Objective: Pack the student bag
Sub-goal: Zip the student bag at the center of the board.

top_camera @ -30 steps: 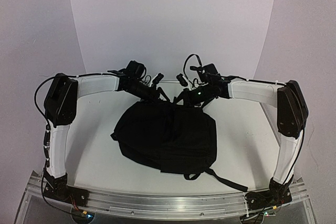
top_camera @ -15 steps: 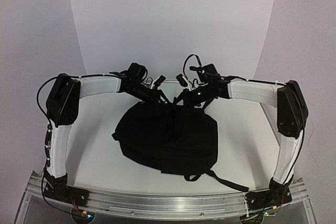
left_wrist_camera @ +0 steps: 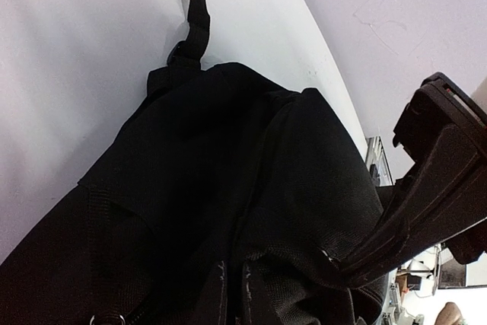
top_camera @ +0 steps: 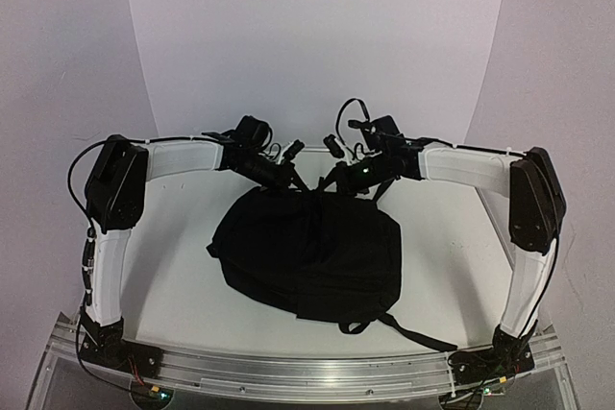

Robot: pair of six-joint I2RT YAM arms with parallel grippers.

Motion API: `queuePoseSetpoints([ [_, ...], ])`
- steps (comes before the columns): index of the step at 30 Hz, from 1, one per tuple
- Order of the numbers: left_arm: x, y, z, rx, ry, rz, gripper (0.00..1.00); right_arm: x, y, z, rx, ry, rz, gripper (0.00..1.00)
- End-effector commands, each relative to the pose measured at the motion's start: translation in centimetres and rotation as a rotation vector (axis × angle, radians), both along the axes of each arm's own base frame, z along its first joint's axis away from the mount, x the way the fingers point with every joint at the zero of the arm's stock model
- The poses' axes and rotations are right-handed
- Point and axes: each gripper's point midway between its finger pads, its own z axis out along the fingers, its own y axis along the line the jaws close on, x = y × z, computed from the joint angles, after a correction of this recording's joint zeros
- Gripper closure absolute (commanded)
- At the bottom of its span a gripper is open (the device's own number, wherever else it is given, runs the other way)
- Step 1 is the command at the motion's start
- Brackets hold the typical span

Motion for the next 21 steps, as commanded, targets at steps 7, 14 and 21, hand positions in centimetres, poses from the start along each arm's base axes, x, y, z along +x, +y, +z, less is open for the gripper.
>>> queuePoseSetpoints([
  [7, 5.0, 2.9, 2.1, -0.027, -0.012, 0.185, 1.00, -5.4, 0.5, 3.3, -0.001, -0.069, 0.119, 1.00],
  [14, 7.0, 5.3, 2.7, -0.027, -0.014, 0.255, 1.00, -8.0, 0.2, 2.5, -0.027, -0.049, 0.173, 1.00],
  [21, 8.3, 7.0, 2.9, -0.026, -0.011, 0.307, 1.00, -11.6, 0.4, 1.2, -0.054, -0.020, 0.265, 1.00],
])
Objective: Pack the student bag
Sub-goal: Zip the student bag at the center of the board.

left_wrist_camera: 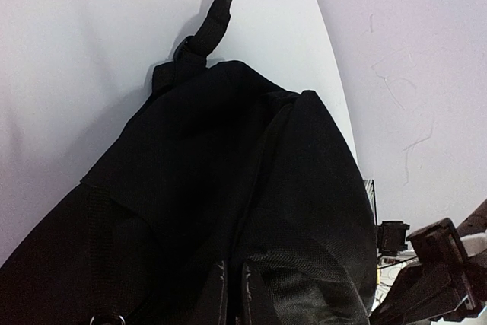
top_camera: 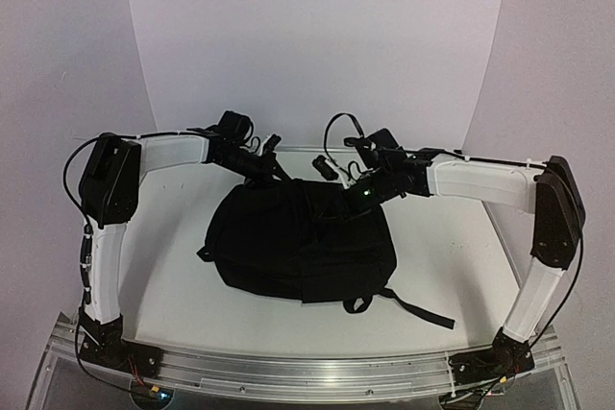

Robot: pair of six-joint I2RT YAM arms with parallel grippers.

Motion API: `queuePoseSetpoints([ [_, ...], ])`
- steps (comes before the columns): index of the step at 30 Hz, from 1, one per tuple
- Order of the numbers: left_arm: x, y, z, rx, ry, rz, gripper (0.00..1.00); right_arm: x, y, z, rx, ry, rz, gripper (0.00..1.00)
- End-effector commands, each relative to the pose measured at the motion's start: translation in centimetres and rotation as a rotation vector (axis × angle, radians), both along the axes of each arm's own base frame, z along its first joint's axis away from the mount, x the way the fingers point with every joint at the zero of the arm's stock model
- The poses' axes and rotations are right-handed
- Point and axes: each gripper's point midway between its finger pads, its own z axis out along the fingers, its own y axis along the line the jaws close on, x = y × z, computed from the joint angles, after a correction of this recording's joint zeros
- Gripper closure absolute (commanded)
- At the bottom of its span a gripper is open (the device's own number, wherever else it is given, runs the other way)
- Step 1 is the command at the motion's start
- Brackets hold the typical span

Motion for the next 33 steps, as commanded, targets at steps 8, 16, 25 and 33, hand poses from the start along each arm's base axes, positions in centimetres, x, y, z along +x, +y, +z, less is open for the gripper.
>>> queuePoseSetpoints([
  [8, 4.9, 3.8, 2.7, 0.000, -0.113, 0.158, 1.00, -6.9, -1.3, -1.8, -0.025, 0.103, 0.160, 1.00],
  [16, 4.5, 4.1, 2.5, -0.002, -0.103, 0.152, 1.00, -7.4, -0.8, -1.9, -0.032, 0.127, 0.169, 1.00],
  [25, 2.9, 4.5, 2.6, -0.010, -0.098, 0.133, 1.00, 1.4, -2.8, 1.0, -0.018, 0.046, -0.066, 0.63],
  [33, 2.5, 4.9, 3.1, 0.003, -0.111, 0.143, 0.91, 0.9, -1.1, 4.6, 0.050, -0.006, -0.023, 0.34],
])
